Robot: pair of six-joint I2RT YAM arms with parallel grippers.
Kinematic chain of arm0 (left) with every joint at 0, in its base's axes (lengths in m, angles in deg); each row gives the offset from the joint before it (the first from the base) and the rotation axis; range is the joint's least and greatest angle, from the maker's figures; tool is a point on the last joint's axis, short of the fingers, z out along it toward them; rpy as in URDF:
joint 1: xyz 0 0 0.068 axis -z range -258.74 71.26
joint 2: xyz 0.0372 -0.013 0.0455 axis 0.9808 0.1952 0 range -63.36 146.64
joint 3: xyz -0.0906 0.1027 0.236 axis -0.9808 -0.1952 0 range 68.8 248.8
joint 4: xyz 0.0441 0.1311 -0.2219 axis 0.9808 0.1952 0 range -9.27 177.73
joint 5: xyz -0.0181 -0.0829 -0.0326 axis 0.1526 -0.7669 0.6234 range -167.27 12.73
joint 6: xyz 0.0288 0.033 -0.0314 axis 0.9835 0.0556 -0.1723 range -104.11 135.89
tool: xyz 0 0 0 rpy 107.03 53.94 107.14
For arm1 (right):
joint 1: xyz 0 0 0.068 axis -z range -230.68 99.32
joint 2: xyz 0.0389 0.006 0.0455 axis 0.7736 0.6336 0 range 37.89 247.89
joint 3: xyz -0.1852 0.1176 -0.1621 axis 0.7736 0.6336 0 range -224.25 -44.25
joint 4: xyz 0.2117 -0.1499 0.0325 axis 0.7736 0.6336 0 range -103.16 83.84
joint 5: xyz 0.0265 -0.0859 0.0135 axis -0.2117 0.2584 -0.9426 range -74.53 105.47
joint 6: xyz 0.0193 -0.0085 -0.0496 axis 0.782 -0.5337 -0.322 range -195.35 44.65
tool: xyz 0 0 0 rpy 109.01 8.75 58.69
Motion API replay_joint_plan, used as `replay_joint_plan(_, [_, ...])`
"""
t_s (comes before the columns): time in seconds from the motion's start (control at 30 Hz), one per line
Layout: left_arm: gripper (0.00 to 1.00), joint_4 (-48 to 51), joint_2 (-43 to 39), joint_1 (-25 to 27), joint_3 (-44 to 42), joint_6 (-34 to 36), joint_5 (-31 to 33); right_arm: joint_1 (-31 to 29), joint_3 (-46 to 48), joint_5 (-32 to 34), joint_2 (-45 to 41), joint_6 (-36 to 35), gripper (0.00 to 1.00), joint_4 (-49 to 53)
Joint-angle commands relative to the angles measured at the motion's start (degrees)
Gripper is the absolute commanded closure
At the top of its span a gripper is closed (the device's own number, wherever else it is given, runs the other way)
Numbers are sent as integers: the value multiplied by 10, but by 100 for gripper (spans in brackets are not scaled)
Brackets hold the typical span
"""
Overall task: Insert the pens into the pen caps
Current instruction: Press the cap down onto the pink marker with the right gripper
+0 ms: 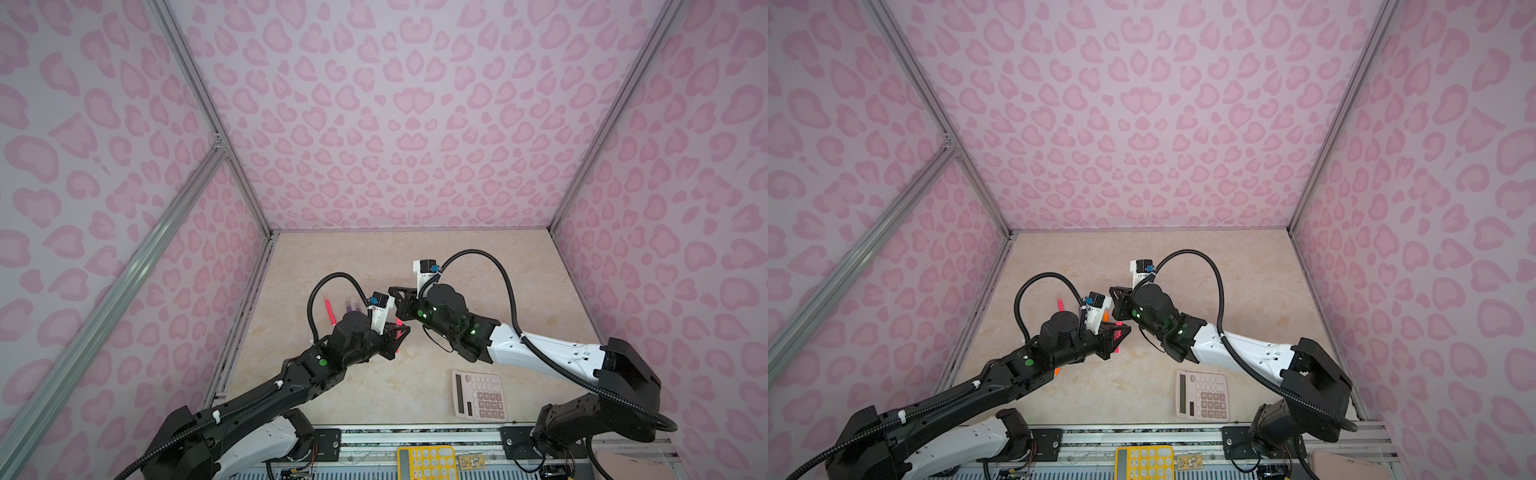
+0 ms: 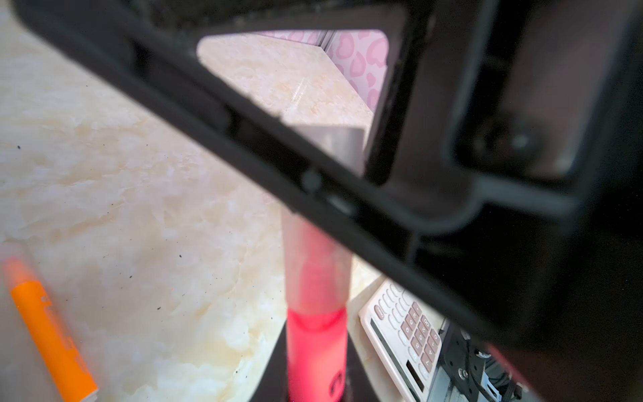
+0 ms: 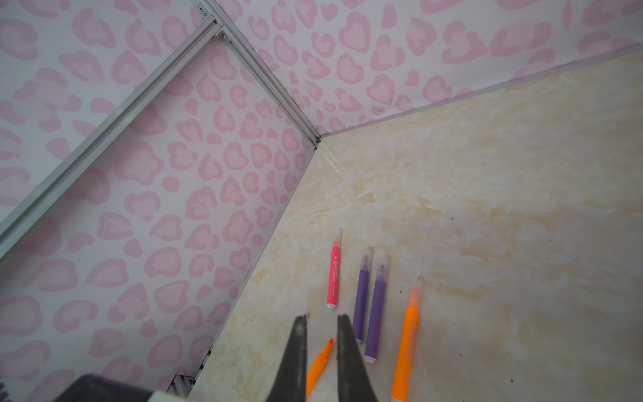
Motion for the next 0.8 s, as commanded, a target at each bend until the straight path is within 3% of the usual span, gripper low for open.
replay_joint_plan(0.0, [97,5,3,-2,9,0,38,-5,9,-2,3,5,99,0])
replay_joint_plan(0.13, [97,0,-1,-5,4,-4,41,-13,20,-12,5,5,100,-12])
replay_joint_plan(0.33, [97,-27,-19,-31,-22,-17,-4,-12,42,-41,-10,-13,100,-35])
replay_joint_plan(0.57, [97,-84,-49,-35,-41,-14,-59,23,59,-163,-19,-4,100,-73])
replay_joint_plan(0.77, [96,-95,-64,-35,-48,-13,-71,33,70,-182,-25,0,100,-84])
